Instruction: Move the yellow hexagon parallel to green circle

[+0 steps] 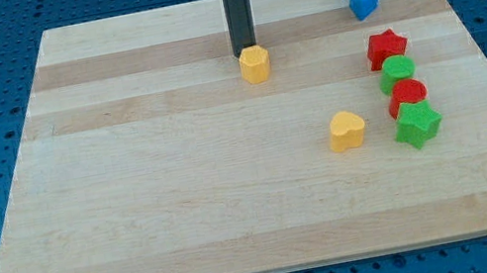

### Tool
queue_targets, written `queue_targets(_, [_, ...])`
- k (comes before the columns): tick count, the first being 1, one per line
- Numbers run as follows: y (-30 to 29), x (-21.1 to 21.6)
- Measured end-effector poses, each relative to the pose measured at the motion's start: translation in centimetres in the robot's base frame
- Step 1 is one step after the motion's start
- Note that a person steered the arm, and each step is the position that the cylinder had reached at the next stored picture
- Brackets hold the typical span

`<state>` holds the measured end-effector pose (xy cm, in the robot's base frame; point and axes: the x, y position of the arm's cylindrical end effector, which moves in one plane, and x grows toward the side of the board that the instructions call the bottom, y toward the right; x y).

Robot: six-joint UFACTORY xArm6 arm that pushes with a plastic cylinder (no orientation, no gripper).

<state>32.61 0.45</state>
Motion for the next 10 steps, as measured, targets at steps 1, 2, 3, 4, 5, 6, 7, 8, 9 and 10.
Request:
queue_targets(1, [0.0, 0.5])
queue_targets(2, [0.1, 0.1])
queue_targets(3, [0.6, 0.1])
queue_targets(4, [2.0, 0.1])
queue_targets(5, [2.3, 0.3])
queue_targets(6, [2.2, 2.0])
queue_targets(7, [2.2, 4.1])
queue_targets(8, [2.2, 6.6])
queue_targets(9, [2.0, 8.2])
queue_targets(10, [2.3, 8.5])
